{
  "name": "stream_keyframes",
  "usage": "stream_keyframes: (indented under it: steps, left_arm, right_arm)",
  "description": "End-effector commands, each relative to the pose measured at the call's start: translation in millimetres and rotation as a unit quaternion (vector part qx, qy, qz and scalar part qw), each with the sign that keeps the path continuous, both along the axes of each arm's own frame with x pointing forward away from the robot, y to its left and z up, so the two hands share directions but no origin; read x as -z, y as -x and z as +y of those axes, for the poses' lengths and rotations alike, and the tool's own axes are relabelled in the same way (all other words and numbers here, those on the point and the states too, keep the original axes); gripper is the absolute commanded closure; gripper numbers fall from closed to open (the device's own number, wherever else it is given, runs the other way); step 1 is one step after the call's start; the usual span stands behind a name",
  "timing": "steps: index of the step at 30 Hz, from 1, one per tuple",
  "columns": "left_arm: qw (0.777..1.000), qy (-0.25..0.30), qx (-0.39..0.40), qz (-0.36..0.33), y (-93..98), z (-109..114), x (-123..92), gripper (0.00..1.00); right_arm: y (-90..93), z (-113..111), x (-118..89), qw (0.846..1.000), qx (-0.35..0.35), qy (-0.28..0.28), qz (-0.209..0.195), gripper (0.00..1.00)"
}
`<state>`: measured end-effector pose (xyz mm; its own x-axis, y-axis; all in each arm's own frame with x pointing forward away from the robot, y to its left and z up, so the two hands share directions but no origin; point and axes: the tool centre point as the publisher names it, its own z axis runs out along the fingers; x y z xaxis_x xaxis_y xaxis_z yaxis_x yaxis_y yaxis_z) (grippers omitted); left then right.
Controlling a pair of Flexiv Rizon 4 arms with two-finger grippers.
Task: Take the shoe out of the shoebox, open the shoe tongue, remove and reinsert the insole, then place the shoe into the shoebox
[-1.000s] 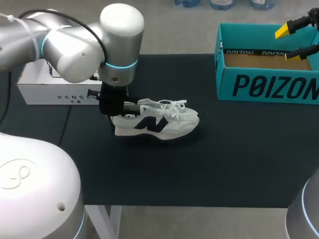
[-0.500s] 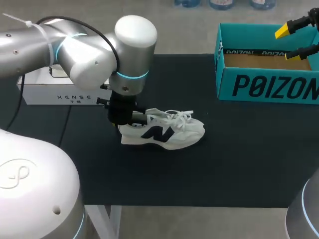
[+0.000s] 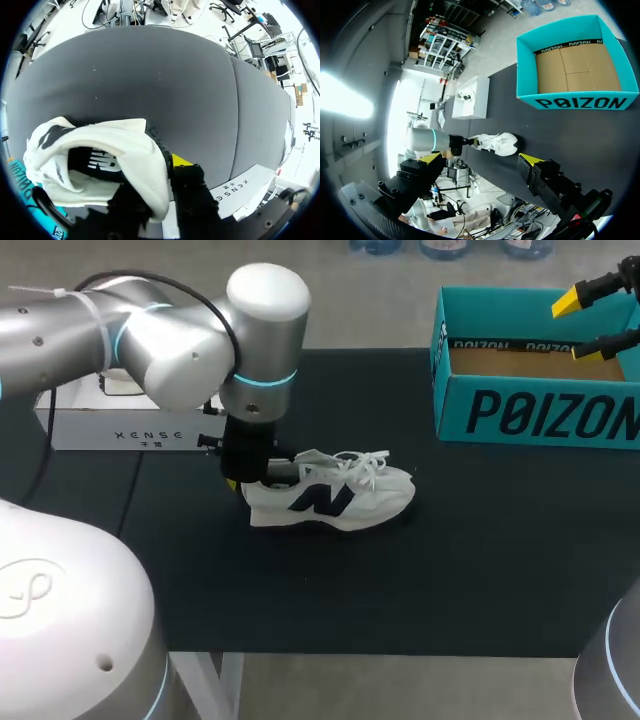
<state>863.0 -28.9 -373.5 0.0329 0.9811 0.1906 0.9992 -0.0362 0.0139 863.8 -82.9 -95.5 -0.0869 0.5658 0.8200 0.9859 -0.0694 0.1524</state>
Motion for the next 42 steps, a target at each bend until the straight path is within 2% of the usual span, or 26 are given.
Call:
stream_keyframes:
  steps: [1,6,15,16,17,18,24,27,29,32,42]
  left_arm:
    - [1.0,0.005,0.005,-0.002,4.1,1,-3,1.0]
    - [0.999,0.007,0.037,0.002,10.5,-5,6,1.0]
    - [0.999,-0.008,0.038,0.0,12.6,-6,21,1.0]
    - [0.999,-0.008,0.039,0.0,12.8,-5,19,0.82]
    - [0.999,-0.006,0.039,-0.001,13.1,-4,15,0.57]
    - [0.999,-0.003,0.04,-0.001,12.9,-3,11,0.0]
    - [0.999,0.029,0.034,0.007,9.1,1,-30,0.0]
    - [0.998,0.057,-0.001,-0.005,2.6,5,-51,0.0]
    - [0.995,0.076,-0.055,-0.017,-3.0,10,-60,0.0]
    - [0.976,0.108,-0.188,0.026,-15.0,24,-63,0.0]
    - [0.976,0.108,-0.188,0.026,-15.0,24,-63,0.0]
  right_arm:
    - [0.7,0,0,1.0,0.001,0.001,0.0,0.0]
    - [0.7,0,0,1.0,0.001,0.001,0.0,0.0]
    - [0.7,0,0,1.0,0.001,0.001,0.0,0.0]
    - [0.7,0,0,1.0,0.001,0.001,0.0,0.0]
    - [0.7,0,0,1.0,0.001,0.001,0.0,0.0]
    - [0.7,0,0,1.0,0.001,0.001,0.0,0.0]
    - [0.7,0,0,1.0,0.001,0.001,0.0,0.0]
    - [0.7,0,0,1.0,0.001,0.001,0.0,0.0]
    - [0.7,0,0,1.0,0.001,0.001,0.0,0.0]
    - [0.7,0,0,1.0,0.001,0.001,0.0,0.0]
    - [0.7,0,0,1.0,0.001,0.001,0.0,0.0]
